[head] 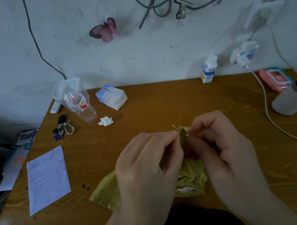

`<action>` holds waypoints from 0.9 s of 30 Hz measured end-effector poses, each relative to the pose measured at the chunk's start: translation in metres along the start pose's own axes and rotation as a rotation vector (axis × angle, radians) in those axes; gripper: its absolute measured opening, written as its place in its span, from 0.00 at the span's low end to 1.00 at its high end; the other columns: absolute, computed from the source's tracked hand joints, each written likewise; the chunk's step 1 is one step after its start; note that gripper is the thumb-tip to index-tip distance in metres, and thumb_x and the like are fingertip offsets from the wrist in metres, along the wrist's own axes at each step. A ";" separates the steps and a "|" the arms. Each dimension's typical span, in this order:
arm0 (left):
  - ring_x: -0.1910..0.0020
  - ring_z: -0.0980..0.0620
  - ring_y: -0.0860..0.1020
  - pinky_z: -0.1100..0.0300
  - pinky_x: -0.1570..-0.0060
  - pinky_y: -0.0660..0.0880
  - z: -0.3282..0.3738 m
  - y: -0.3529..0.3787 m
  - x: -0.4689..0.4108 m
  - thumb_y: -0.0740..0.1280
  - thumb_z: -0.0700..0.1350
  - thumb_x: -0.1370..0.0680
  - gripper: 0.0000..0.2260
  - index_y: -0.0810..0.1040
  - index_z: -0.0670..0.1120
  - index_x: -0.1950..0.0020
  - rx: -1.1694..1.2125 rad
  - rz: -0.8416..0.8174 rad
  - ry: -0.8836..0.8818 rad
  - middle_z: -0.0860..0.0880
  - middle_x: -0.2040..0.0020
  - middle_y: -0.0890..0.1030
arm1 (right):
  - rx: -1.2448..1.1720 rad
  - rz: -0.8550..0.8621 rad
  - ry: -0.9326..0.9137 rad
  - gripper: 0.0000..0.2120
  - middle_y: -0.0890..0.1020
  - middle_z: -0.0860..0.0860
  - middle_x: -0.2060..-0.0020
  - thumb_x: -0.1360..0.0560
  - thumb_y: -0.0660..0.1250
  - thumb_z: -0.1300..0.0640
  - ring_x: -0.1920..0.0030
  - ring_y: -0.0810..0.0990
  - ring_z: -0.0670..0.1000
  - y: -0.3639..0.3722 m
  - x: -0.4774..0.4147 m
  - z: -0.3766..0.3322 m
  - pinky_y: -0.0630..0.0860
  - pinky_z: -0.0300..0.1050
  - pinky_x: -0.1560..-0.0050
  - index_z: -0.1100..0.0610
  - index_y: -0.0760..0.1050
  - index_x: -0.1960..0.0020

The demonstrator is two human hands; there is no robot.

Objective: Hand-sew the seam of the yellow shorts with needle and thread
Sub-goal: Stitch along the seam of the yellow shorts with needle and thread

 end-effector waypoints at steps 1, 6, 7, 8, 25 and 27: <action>0.61 0.63 0.77 0.66 0.51 0.74 0.012 -0.007 0.000 0.62 0.45 0.21 0.10 0.82 0.46 0.55 0.090 0.010 0.015 0.55 0.59 0.79 | 0.017 0.035 0.004 0.08 0.79 0.45 0.68 0.28 0.62 0.62 0.66 0.79 0.40 -0.002 0.002 0.002 0.71 0.27 0.67 0.49 0.69 0.57; 0.58 0.64 0.78 0.77 0.59 0.72 0.027 -0.033 -0.002 0.66 0.45 0.27 0.06 0.82 0.49 0.54 0.223 0.056 0.048 0.59 0.60 0.81 | -0.020 -0.040 0.056 0.03 0.80 0.45 0.67 0.24 0.63 0.54 0.65 0.79 0.41 0.002 -0.004 0.002 0.72 0.28 0.67 0.48 0.70 0.57; 0.57 0.65 0.78 0.78 0.60 0.71 0.024 -0.035 -0.006 0.66 0.46 0.27 0.05 0.80 0.54 0.54 0.244 0.030 -0.016 0.63 0.60 0.80 | 0.001 -0.052 0.067 0.02 0.80 0.43 0.65 0.25 0.63 0.50 0.67 0.79 0.43 -0.001 -0.004 0.004 0.72 0.30 0.70 0.47 0.71 0.56; 0.57 0.67 0.78 0.79 0.61 0.70 0.020 -0.035 -0.007 0.66 0.47 0.27 0.06 0.78 0.58 0.55 0.269 0.020 -0.059 0.65 0.62 0.79 | 0.007 -0.050 0.079 0.03 0.80 0.42 0.65 0.25 0.63 0.48 0.69 0.78 0.44 -0.006 -0.006 0.006 0.72 0.31 0.72 0.46 0.72 0.56; 0.66 0.59 0.79 0.73 0.69 0.73 0.007 -0.005 -0.001 0.69 0.49 0.32 0.04 0.83 0.54 0.60 0.676 -0.336 -0.321 0.54 0.65 0.83 | -0.500 -0.084 0.437 0.04 0.72 0.42 0.76 0.33 0.70 0.56 0.74 0.68 0.40 0.005 -0.014 0.046 0.66 0.29 0.73 0.51 0.79 0.67; 0.67 0.56 0.80 0.69 0.67 0.76 0.002 -0.003 -0.001 0.70 0.53 0.34 0.07 0.83 0.53 0.60 0.726 -0.339 -0.362 0.51 0.65 0.83 | -0.586 -0.030 0.505 0.04 0.70 0.44 0.77 0.35 0.69 0.52 0.75 0.66 0.41 0.006 -0.010 0.051 0.64 0.31 0.75 0.51 0.80 0.67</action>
Point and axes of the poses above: each hand's wrist, its own x-axis away from the middle knuckle, its own y-axis out of the palm, z = x × y, the point moved 9 cm from there along -x, towards the middle knuckle
